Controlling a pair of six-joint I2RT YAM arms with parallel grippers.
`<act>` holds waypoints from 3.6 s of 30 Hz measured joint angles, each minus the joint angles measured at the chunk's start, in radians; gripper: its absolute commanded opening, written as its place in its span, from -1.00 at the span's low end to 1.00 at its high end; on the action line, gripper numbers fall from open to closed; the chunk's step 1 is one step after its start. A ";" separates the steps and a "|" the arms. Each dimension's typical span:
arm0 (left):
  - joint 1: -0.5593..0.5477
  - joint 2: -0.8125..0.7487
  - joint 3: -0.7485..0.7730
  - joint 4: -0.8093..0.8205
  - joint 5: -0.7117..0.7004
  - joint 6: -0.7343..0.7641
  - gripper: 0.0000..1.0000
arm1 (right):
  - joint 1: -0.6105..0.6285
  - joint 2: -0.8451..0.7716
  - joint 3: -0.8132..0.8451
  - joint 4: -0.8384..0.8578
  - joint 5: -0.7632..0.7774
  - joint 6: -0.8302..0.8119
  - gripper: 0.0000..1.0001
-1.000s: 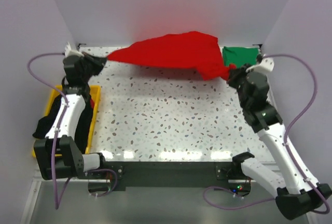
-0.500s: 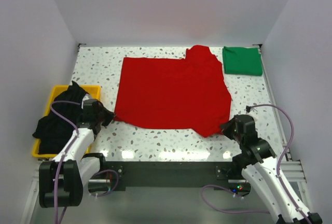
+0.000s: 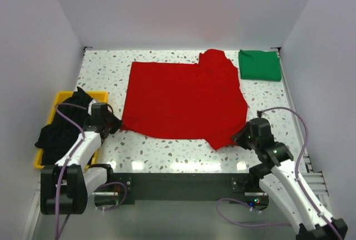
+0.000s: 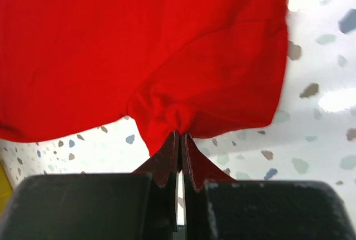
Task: Fold and stack the t-shirts
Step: Flatten the tshirt out
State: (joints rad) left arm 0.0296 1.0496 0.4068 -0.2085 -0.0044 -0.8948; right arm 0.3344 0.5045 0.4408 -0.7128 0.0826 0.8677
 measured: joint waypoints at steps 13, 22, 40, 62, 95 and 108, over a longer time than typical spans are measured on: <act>-0.012 0.042 0.126 -0.057 -0.038 0.047 -1.00 | 0.000 0.088 0.058 0.058 -0.101 -0.079 -0.94; -0.001 0.006 0.153 -0.131 -0.074 0.071 -0.93 | 0.000 -0.009 0.175 -0.097 -0.102 -0.098 -0.60; 0.051 0.009 0.226 -0.193 -0.097 0.127 -0.94 | -0.004 0.350 0.229 -0.009 0.019 -0.133 0.25; 0.154 0.030 0.257 -0.226 -0.037 0.202 -1.00 | -0.263 0.672 0.138 0.321 0.000 -0.124 0.01; 0.160 0.036 0.257 -0.223 -0.018 0.204 -1.00 | -0.263 0.612 0.245 0.197 -0.027 -0.262 0.01; 0.164 0.043 0.257 -0.219 -0.010 0.204 -1.00 | -0.263 0.747 0.122 0.345 -0.093 -0.189 -0.02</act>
State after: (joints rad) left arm 0.1932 1.0924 0.6636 -0.4274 -0.0139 -0.6907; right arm 0.0715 1.2514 0.5625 -0.3679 -0.0101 0.6785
